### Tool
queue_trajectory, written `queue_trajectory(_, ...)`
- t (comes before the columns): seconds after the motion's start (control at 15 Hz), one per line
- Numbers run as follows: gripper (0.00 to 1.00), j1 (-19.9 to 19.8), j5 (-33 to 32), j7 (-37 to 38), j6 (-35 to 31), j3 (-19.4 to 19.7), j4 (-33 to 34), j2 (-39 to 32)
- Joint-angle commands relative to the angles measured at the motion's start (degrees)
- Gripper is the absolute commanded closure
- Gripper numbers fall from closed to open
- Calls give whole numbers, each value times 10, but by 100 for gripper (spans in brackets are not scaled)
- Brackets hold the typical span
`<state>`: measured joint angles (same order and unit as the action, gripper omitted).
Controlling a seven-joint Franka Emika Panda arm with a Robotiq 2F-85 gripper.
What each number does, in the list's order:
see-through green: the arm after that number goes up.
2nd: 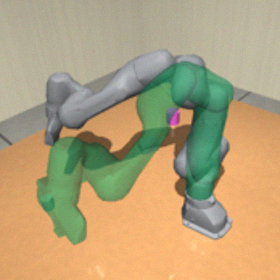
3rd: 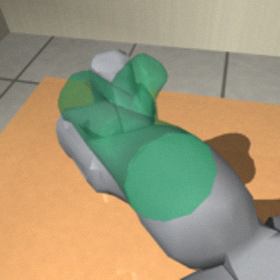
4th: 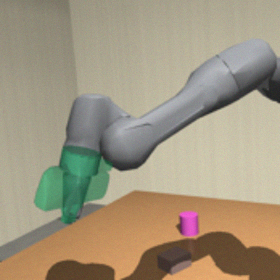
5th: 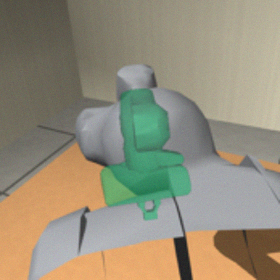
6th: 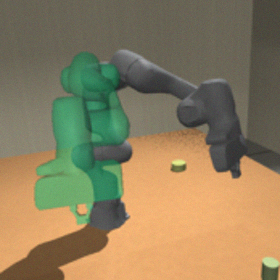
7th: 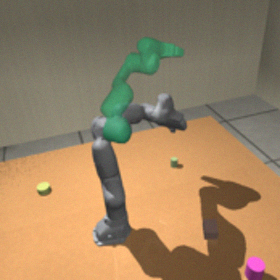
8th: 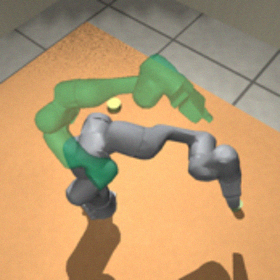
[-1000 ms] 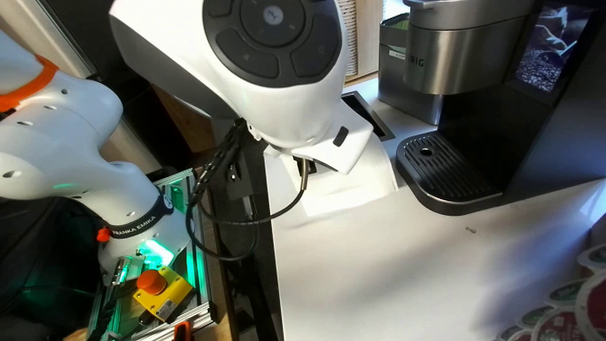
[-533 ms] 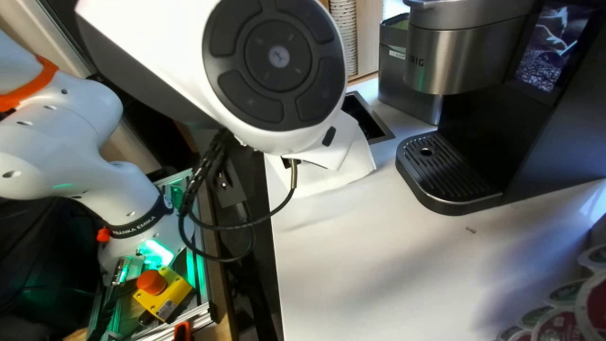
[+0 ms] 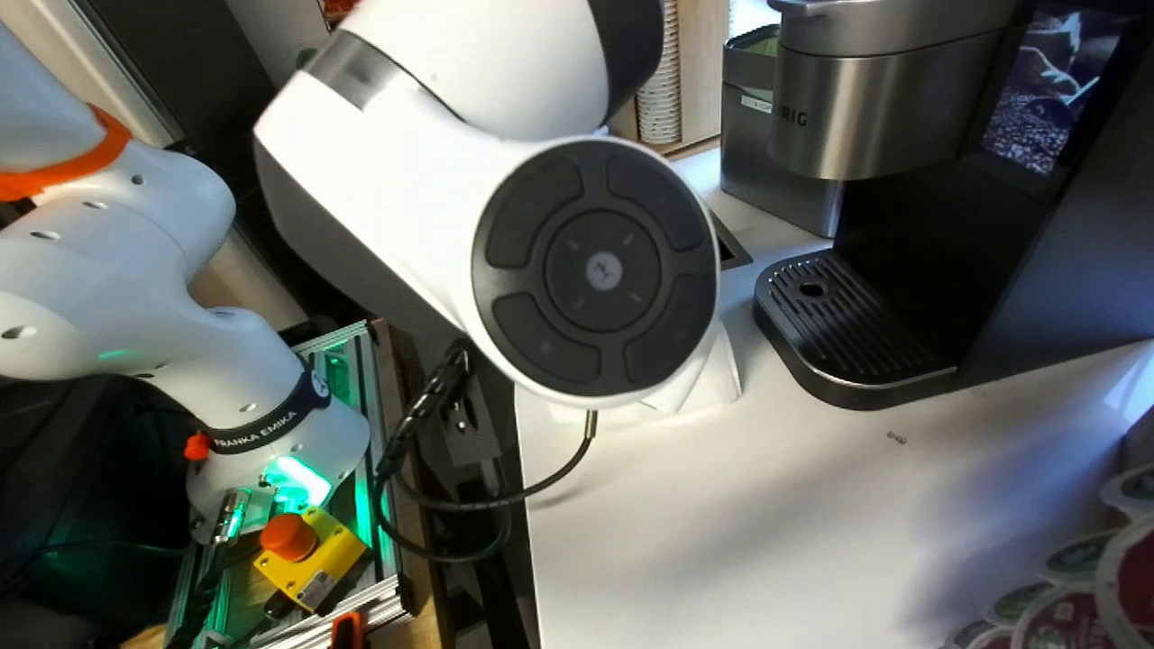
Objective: Use the tissue to wipe the counter
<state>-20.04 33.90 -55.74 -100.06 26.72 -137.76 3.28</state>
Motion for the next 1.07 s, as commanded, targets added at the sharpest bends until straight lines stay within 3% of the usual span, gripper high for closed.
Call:
queue_trajectory(0.0,100,-12,18,-12,-17,-9,25,-58)
queue_trajectory(0.47,100,-29,11,63,-111,-23,50,-125)
queue_trajectory(0.8,100,-18,-37,210,-243,-37,35,-110)
queue_trajectory(1.0,100,-5,-114,313,-326,-50,18,-99)
